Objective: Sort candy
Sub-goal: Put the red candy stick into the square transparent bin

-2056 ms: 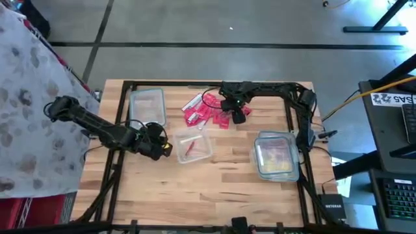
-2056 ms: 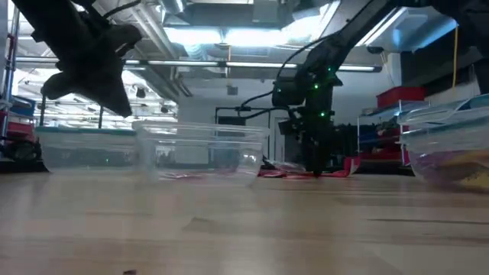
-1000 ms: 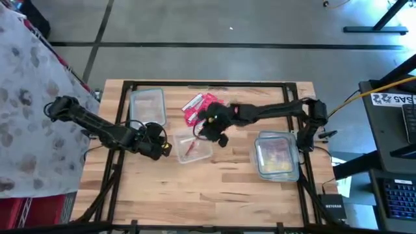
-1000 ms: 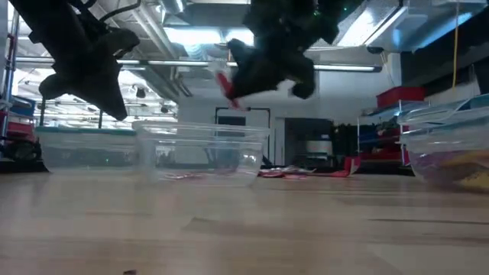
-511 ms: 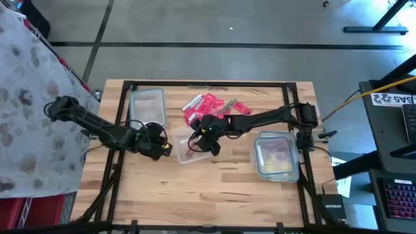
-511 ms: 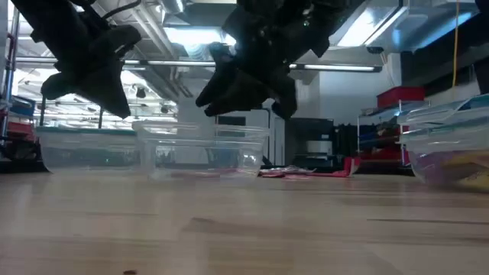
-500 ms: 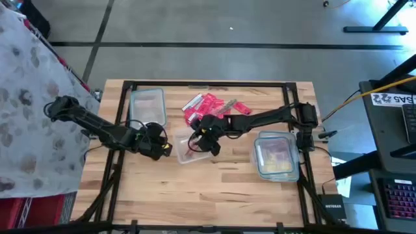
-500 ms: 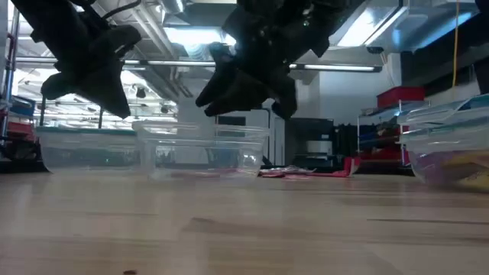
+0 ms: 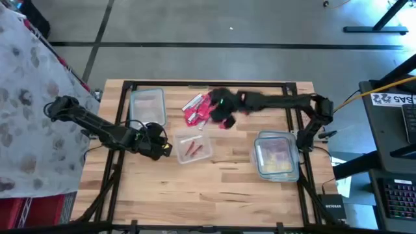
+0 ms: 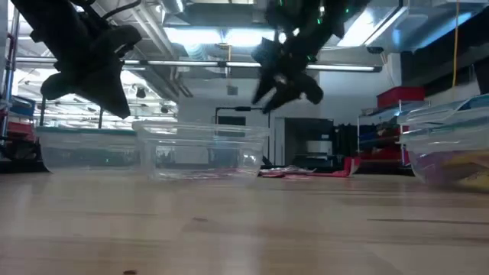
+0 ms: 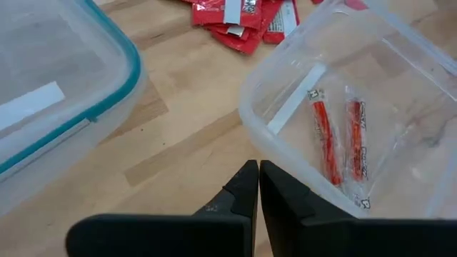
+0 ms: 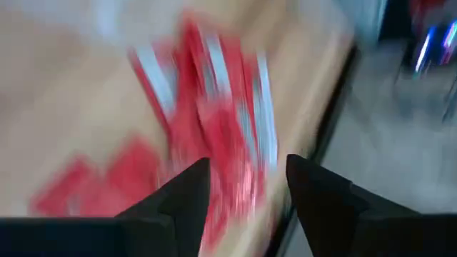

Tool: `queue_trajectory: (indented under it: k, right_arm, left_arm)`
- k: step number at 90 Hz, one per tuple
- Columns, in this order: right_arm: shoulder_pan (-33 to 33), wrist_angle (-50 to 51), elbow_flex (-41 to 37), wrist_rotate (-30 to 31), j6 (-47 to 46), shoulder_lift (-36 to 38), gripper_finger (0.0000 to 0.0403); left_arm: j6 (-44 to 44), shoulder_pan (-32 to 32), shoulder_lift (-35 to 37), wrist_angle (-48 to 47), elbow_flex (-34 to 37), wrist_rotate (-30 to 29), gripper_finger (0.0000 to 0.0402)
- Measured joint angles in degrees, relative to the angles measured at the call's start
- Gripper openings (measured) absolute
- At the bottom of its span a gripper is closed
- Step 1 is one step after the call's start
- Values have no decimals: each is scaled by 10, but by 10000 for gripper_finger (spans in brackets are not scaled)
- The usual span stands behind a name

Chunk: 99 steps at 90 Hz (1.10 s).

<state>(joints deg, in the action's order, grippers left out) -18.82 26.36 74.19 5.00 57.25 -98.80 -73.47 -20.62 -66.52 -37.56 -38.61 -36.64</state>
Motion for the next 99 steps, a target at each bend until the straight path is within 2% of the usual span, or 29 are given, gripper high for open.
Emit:
queue_trajectory:
  k: [17,31,43,60,82,90,99]
  right_arm:
    - [-119,60,1,-37,-102,-16,172]
    - [-151,107,0,-71,-118,-51,172]
    - [-149,97,0,-78,-106,-87,172]
    - [-126,58,0,-120,-99,-119,172]
    - [-97,35,0,-118,-66,-155,169]
    - [-93,34,1,-112,-73,-158,147]
    - [-92,36,0,-114,-79,-156,91]
  left_arm:
    - [4,0,0,1,0,0,0]
    - [4,0,0,1,0,-7,0]
    - [4,0,0,2,0,-11,0]
    - [4,0,0,8,0,-11,0]
    - [4,0,0,8,0,-11,0]
    - [3,0,0,9,0,-11,0]
    - [3,0,-1,11,0,-11,0]
